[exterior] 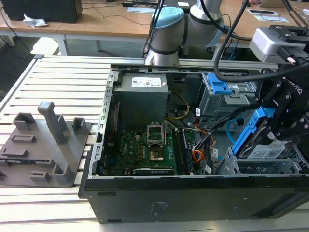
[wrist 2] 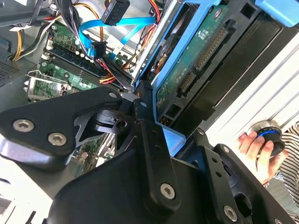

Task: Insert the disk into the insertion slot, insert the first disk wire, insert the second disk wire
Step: 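Insert the disk into the insertion slot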

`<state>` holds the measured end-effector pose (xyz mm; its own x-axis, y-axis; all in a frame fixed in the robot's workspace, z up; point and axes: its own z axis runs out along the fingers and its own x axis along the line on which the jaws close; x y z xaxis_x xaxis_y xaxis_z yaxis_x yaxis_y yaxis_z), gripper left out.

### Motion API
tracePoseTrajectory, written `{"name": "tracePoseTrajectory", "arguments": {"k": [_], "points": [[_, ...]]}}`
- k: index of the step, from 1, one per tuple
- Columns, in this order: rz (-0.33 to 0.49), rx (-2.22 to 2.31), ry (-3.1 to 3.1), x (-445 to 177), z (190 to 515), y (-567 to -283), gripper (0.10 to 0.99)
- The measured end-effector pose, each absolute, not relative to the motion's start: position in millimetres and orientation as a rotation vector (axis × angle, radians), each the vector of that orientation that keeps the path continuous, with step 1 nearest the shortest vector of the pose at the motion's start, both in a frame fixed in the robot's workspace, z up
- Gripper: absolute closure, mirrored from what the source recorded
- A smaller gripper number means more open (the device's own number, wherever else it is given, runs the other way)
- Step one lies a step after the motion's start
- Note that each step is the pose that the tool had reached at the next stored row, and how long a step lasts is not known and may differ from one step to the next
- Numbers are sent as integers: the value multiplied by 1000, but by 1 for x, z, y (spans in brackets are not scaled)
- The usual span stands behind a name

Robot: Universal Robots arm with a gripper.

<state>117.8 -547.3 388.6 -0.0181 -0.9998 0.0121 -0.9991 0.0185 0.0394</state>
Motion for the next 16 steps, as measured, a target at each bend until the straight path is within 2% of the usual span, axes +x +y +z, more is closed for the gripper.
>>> {"name": "tracePoseTrajectory", "arguments": {"k": [3, 4, 10, 14, 15, 16], "points": [[-30, 2175, -2216, 118, 389, -547, 706], [-31, 2176, -2216, 118, 389, -547, 643], [-30, 2175, -2216, 118, 389, -547, 643], [-30, 2175, -2216, 118, 388, -547, 906], [-30, 2175, -2216, 118, 388, -547, 906], [-31, 2175, -2216, 118, 388, -547, 969]]}}
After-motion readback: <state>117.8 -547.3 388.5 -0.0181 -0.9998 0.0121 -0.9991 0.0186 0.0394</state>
